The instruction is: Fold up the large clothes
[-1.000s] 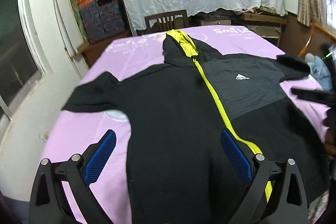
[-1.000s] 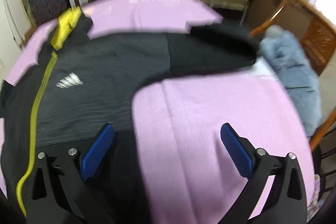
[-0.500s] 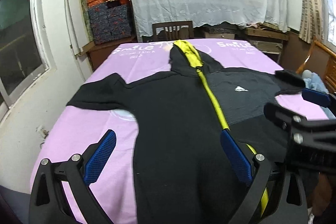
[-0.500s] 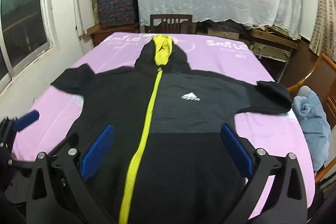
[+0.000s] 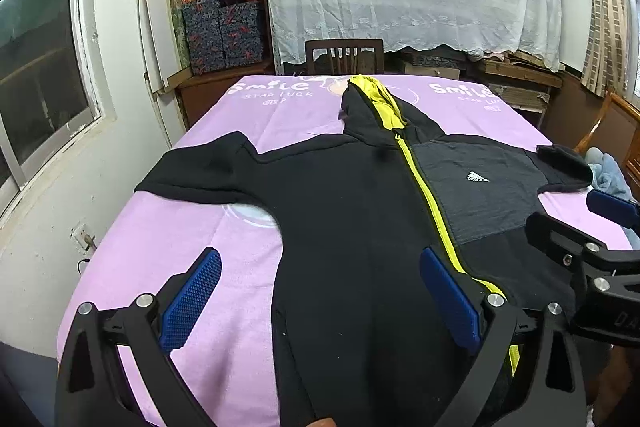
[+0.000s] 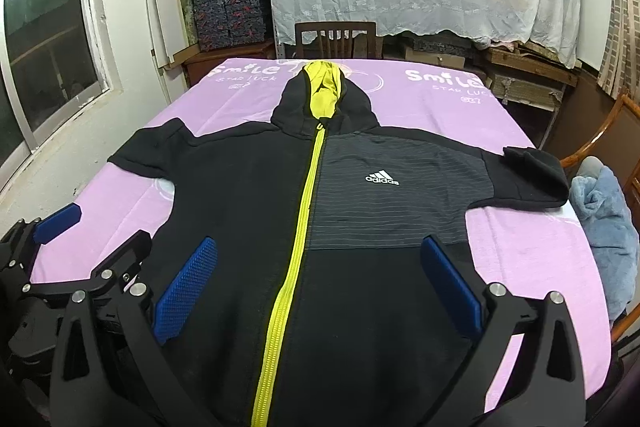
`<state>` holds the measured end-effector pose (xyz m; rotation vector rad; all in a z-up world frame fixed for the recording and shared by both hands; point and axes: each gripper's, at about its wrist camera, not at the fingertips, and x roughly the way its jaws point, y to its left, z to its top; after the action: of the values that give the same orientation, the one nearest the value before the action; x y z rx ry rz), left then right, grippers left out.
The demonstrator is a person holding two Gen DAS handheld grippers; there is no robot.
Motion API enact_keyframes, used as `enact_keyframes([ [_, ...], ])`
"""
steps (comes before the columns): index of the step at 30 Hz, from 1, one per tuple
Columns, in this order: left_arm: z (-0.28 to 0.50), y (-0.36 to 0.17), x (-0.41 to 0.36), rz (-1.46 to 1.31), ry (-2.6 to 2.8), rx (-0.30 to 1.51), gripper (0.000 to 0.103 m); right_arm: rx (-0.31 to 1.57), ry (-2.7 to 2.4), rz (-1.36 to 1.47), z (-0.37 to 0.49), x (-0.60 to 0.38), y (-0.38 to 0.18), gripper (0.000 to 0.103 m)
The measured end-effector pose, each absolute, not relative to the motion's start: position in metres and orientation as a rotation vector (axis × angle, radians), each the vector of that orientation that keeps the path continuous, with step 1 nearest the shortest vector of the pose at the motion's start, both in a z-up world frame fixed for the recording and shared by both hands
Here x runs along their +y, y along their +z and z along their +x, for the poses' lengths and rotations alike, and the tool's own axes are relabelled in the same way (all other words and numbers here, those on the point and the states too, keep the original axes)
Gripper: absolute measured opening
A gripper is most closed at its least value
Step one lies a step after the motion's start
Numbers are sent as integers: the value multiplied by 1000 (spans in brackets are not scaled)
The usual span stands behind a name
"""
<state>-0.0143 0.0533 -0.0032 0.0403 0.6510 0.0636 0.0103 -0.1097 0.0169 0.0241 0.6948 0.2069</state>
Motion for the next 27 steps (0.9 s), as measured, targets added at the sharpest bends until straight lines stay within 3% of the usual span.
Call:
enact_keyframes([
  [27, 7, -23, 50, -6, -17, 771, 100, 739, 218, 63, 19, -116, 1, 99],
])
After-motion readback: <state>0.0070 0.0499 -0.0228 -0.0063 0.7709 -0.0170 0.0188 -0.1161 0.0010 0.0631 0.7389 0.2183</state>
